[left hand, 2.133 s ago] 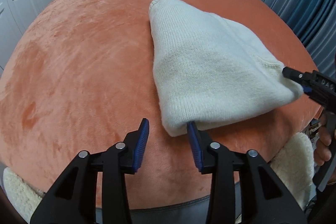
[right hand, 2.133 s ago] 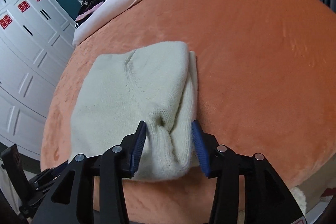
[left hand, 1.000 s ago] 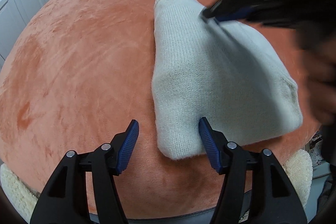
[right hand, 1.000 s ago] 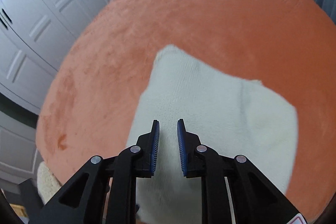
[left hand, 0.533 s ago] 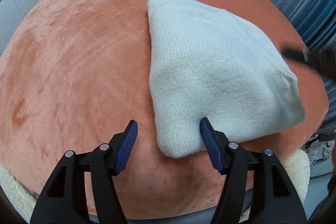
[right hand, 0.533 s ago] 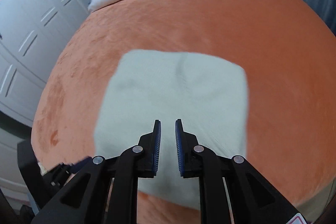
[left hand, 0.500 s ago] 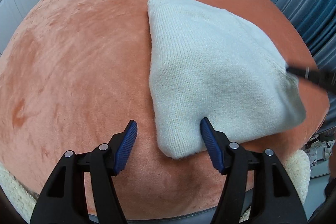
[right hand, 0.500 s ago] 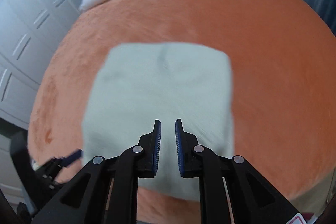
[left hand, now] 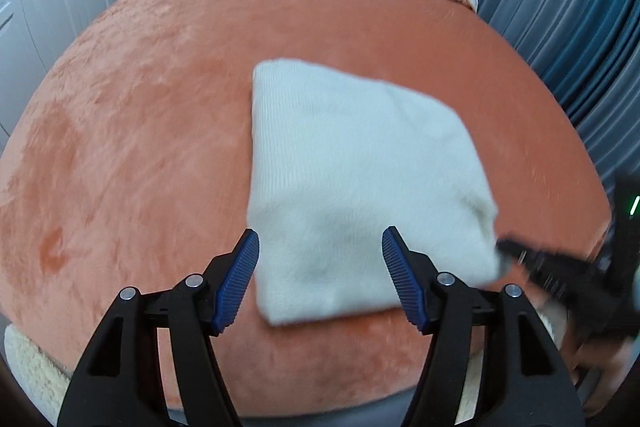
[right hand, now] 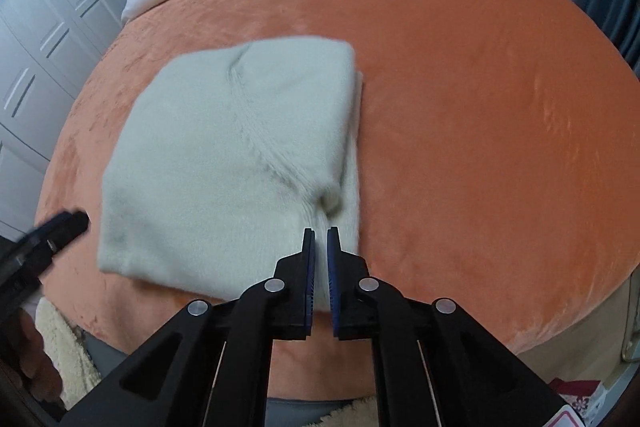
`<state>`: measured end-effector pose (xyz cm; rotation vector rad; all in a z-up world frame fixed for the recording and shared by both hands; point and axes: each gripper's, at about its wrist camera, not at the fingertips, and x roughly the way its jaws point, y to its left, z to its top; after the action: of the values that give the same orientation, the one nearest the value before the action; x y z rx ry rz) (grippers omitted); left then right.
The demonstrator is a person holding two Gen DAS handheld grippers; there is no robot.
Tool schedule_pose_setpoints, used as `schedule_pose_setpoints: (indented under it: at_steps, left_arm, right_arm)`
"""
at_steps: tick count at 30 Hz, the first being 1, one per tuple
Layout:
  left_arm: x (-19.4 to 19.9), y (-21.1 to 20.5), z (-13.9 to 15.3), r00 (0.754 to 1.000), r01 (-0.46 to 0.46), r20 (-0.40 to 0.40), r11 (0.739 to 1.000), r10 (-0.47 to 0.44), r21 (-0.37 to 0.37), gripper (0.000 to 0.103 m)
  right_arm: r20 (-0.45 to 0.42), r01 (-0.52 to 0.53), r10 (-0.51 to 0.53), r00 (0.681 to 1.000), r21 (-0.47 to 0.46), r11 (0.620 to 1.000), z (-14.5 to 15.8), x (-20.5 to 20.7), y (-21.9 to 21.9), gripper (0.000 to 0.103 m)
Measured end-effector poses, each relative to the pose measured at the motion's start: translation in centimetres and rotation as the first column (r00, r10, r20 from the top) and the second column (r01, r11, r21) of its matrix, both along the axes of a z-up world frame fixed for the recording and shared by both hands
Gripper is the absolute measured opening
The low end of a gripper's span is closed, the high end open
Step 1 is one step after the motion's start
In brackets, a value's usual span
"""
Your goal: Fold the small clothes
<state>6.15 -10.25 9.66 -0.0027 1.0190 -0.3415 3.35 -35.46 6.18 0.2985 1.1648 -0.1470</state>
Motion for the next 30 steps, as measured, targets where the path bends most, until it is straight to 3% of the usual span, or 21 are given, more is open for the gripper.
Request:
schedule_pose_setpoints:
  at_steps: [3, 5, 7, 9, 12, 14, 16, 18, 19, 22, 24, 26, 29, 30]
  left_arm:
    - [2.7, -0.7, -1.7, 0.999, -0.036, -0.039, 0.998, 0.037, 0.045, 0.061]
    - [4.3, -0.8, -4.8, 0.99, -0.049, -0.128, 0.996, 0.058, 0.074, 0.06]
    - [4.5, -0.4, -6.0, 0.987, -0.073, -0.136, 0.995, 0.082, 0.065, 0.067]
    - [4.2, -0.4, -5.8, 0.99, -0.069, -0.118, 0.995, 0.078, 0.075, 0.067]
    - [4.2, -0.5, -5.7, 0.992, -0.054, -0.107, 0.994, 0.064, 0.094, 0.067]
    - [4.3, -0.4, -5.8, 0.992, -0.055, -0.108, 0.994, 0.065, 0.09, 0.067]
    - [3.9, -0.7, -5.8, 0.992, -0.056, -0.11, 0.994, 0.066, 0.092, 0.067]
    - [3.9, -0.7, -5.9, 0.991, -0.049, -0.117, 0.995, 0.059, 0.088, 0.068]
    - [3.9, -0.8, -5.9, 0.992, -0.047, -0.114, 0.994, 0.058, 0.094, 0.068]
    - [3.8, -0.9, -5.8, 0.994, -0.039, -0.101, 0.993, 0.051, 0.111, 0.068]
    - [3.8, -0.8, -5.9, 0.993, -0.038, -0.107, 0.994, 0.049, 0.1, 0.068]
    - [3.9, -0.7, -5.9, 0.993, -0.037, -0.11, 0.995, 0.048, 0.095, 0.068]
    - [3.9, -0.8, -5.9, 0.992, -0.03, -0.116, 0.995, 0.041, 0.095, 0.068]
    - [3.8, -0.9, -5.9, 0.993, -0.032, -0.112, 0.995, 0.043, 0.098, 0.068]
  right_arm:
    - [-0.029, -0.001, 0.001, 1.0, -0.005, 1.0, -3.3, -0.7, 0.6, 0.006]
    - [-0.02, -0.012, 0.011, 1.0, -0.036, 0.999, -3.5, -0.7, 1.1, 0.007]
    - [-0.042, -0.04, 0.037, 0.998, -0.066, 0.997, -3.4, -0.3, 1.4, 0.008]
    - [-0.063, -0.053, 0.048, 0.997, -0.07, 0.996, -2.2, 0.1, 1.6, 0.007]
    - [0.075, 0.001, -0.004, 0.997, 0.039, 0.999, 2.5, 0.5, 0.1, 0.007]
    - [0.102, -0.008, 0.005, 0.995, 0.031, 0.999, 3.8, 1.8, 0.0, 0.007]
    - [0.058, -0.027, 0.025, 0.998, 0.026, 0.999, 2.2, 3.7, 0.0, 0.007]
    - [-0.058, -0.059, 0.059, 0.997, 0.003, 0.998, -2.2, 4.9, -0.1, 0.007]
    - [-0.053, -0.077, 0.075, 0.996, -0.042, 0.996, -3.5, 5.4, 0.3, 0.007]
    - [-0.052, -0.08, 0.076, 0.996, -0.086, 0.993, -0.8, 5.7, 1.4, 0.009]
    - [0.037, -0.074, 0.074, 0.997, -0.01, 0.997, 1.9, 4.7, 1.3, 0.009]
    - [0.054, -0.07, 0.069, 0.996, 0.024, 0.997, 2.4, 3.5, 1.4, 0.009]
    - [-0.075, -0.071, 0.071, 0.995, -0.008, 0.997, -2.9, 3.5, 1.7, 0.003]
    - [-0.056, -0.066, 0.065, 0.996, -0.005, 0.998, -3.7, 3.3, 1.4, 0.003]
